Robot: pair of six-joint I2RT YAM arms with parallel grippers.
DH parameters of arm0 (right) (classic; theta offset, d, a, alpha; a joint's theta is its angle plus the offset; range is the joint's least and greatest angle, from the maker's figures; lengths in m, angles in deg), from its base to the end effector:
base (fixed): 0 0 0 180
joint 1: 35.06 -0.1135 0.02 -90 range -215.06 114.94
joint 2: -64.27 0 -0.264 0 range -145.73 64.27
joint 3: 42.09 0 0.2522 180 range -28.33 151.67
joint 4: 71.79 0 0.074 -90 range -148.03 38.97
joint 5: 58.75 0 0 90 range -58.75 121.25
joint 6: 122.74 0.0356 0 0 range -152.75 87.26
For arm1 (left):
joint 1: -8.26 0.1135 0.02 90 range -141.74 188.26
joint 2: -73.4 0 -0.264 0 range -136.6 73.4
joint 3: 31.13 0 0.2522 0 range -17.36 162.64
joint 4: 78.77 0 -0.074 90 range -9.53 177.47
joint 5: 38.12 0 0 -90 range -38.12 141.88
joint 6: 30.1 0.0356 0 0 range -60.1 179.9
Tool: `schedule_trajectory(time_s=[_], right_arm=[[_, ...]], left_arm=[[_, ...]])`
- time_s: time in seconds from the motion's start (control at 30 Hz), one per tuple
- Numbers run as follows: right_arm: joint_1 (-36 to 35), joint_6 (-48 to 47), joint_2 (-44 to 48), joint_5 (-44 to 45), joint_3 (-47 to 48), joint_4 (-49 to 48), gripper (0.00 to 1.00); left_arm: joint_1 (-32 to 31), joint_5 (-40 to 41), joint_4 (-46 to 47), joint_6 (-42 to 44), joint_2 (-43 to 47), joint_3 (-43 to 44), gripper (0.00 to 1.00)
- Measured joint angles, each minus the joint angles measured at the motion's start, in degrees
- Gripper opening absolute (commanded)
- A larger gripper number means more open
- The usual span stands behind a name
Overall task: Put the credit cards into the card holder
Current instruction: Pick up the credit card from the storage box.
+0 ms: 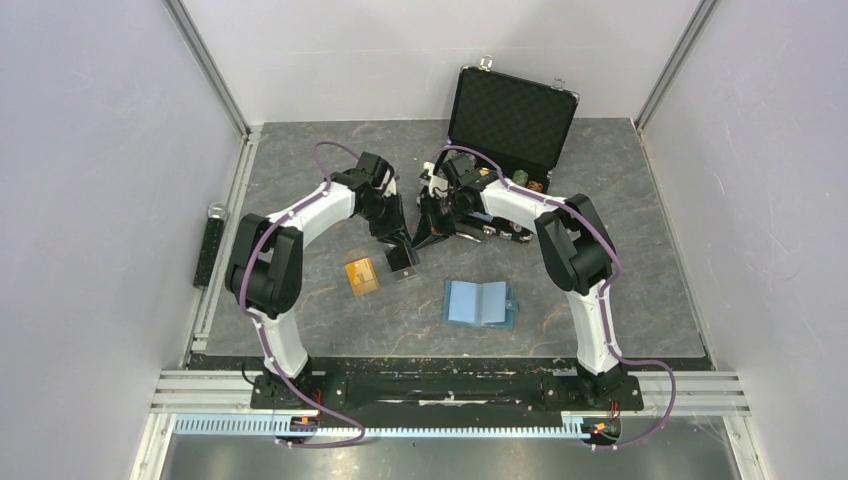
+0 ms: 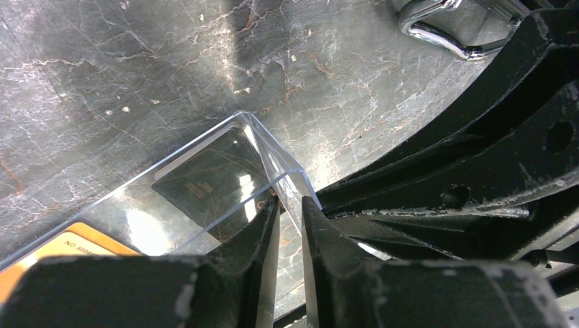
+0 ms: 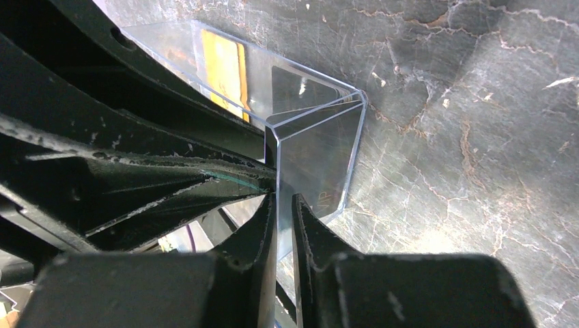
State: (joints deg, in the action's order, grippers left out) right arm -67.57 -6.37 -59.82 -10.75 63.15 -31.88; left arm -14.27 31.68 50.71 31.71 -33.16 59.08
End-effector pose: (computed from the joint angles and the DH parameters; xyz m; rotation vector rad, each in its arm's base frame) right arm 0.3741 0.2666 0.1648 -0.4403 2.7196 1.2922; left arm 0.3458 -0.1567 0.1968 -0.0369 2.8449 -0.7069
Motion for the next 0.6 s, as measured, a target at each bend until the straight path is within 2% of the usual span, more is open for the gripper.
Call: schedule_trajectory(time_s=[0.23, 0.3, 0.4, 0.47, 0.6], right_arm=[[0.0, 0.0, 0.0, 0.02, 0.02, -0.02, 0.12], [0.0, 0.0, 0.0, 0.02, 0.02, -0.02, 0.13], [0.0, 0.0, 0.0, 0.02, 0.02, -0.02, 0.14], [0.0, 0.0, 0.0, 0.02, 0.02, -0.02, 0.14], [0.0, 0.0, 0.0, 0.02, 0.02, -0.02, 0.17]], left_arm=[[-0.17, 0.48, -0.11, 0.0, 0.0, -0.35, 0.2], [-0.37, 0.48, -0.13, 0.0, -0.02, -0.63, 0.2], [-0.76, 0.57, -0.13, 0.0, -0.11, -0.87, 0.26], [-1.11, 0.96, -0.22, 0.02, -0.31, -0.92, 0.25], [-1.84, 1.62, -0.15, 0.02, -0.94, -1.44, 0.09]])
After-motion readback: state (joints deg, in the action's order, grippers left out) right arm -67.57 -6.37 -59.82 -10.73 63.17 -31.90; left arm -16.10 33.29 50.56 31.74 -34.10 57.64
